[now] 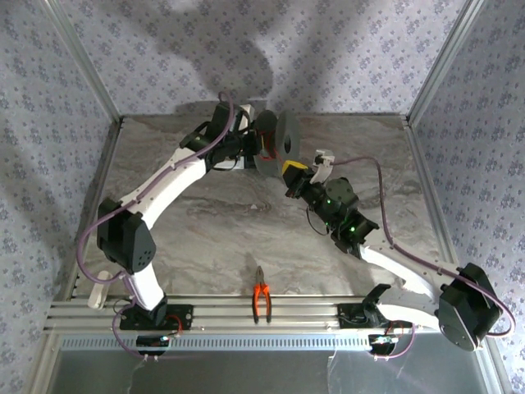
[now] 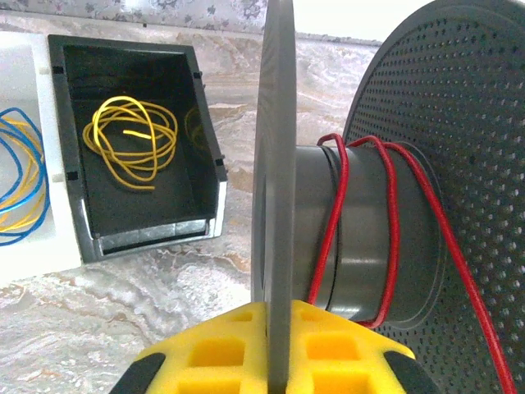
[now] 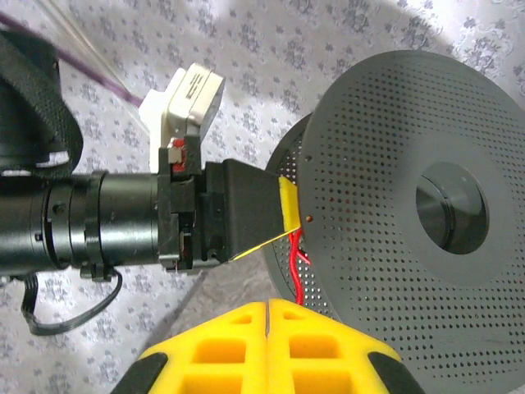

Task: Wrap the cables

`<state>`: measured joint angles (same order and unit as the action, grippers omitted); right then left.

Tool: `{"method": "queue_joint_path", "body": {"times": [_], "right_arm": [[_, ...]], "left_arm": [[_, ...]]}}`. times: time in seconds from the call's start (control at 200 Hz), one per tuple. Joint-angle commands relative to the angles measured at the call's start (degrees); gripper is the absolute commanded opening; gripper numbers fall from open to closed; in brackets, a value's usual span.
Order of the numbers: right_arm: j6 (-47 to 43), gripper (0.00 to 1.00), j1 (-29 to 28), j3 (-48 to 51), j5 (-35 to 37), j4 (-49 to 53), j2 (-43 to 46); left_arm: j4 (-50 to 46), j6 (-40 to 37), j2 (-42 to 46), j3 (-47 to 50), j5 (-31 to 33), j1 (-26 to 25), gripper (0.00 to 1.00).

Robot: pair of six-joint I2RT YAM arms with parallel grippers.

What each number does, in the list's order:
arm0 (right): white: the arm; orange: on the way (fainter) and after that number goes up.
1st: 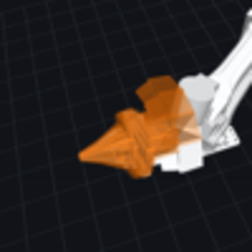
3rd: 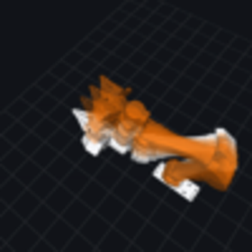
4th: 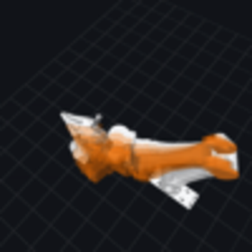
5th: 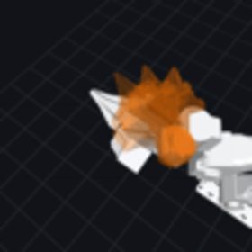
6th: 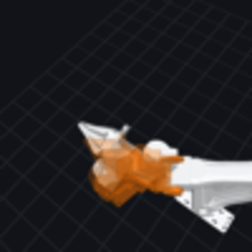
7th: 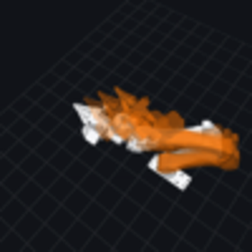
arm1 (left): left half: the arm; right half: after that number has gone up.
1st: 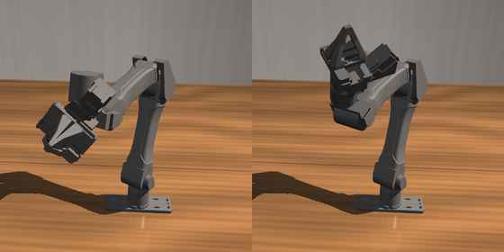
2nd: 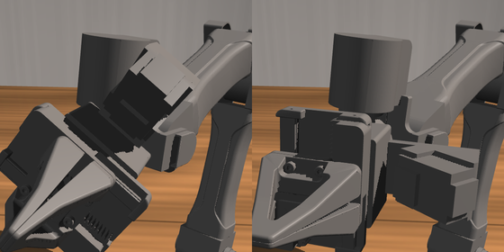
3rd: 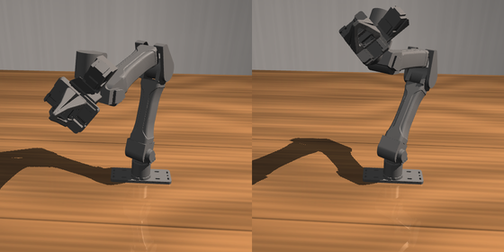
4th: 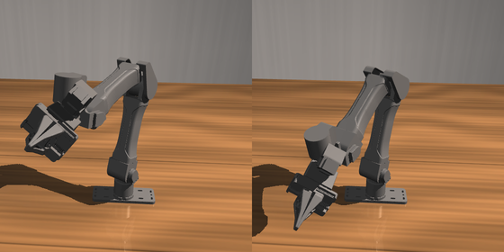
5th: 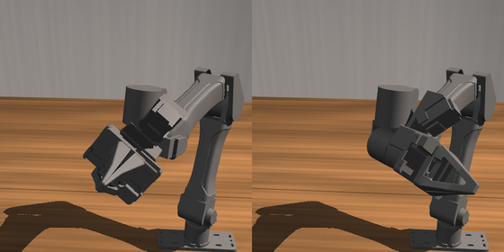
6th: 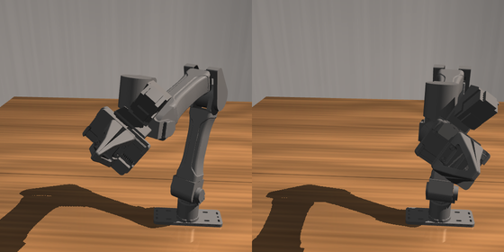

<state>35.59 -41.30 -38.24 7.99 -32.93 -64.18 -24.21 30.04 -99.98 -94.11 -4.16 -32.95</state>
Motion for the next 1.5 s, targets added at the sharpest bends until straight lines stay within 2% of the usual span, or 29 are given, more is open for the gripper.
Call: {"method": "queue_joint_path", "body": {"times": [0.0,0.145,0.335,0.475,0.605,0.799,1.039,1.169,1.314,1.494], "right_arm": [[3.6,0.00,-1.5,3.1,2.9,-4.2,2.4],[5.4,0.00,-0.2,3.3,1.8,-7.3,0.2],[6.7,0.00,-2.0,-2.5,-2.8,-10.4,-8.8],[8.6,0.00,-3.0,-3.9,-3.0,-13.6,-13.9],[9.7,0.00,-2.0,-1.5,-1.6,-15.7,-14.8],[12.4,0.00,1.2,2.0,-1.7,-19.1,-16.3],[15.6,0.00,1.6,-0.1,-3.5,-26.0,-24.3],[19.3,0.00,3.9,1.3,-4.4,-31.5,-27.5],[25.7,0.00,9.3,3.4,-9.6,-34.4,-30.1],[33.2,0.00,15.3,2.4,-19.0,-39.7,-35.0]], "left_arm": [[20.7,7.6,4.9,1.4,16.2,6.2,0.00],[26.7,9.2,7.6,5.7,18.8,6.0,0.00],[31.5,10.2,8.1,7.5,21.4,5.1,0.00],[35.1,10.2,8.5,8.9,22.3,4.3,0.00],[40.3,11.0,10.7,12.4,21.8,4.5,0.00],[51.6,15.5,14.0,19.1,18.0,5.4,0.00],[61.3,21.2,13.4,21.9,14.5,5.6,0.00],[68.2,23.1,14.1,25.1,12.5,6.0,0.00],[73.4,25.9,15.8,28.1,7.8,8.1,0.00],[82.5,30.3,15.4,30.5,-1.9,10.1,0.00]]}}
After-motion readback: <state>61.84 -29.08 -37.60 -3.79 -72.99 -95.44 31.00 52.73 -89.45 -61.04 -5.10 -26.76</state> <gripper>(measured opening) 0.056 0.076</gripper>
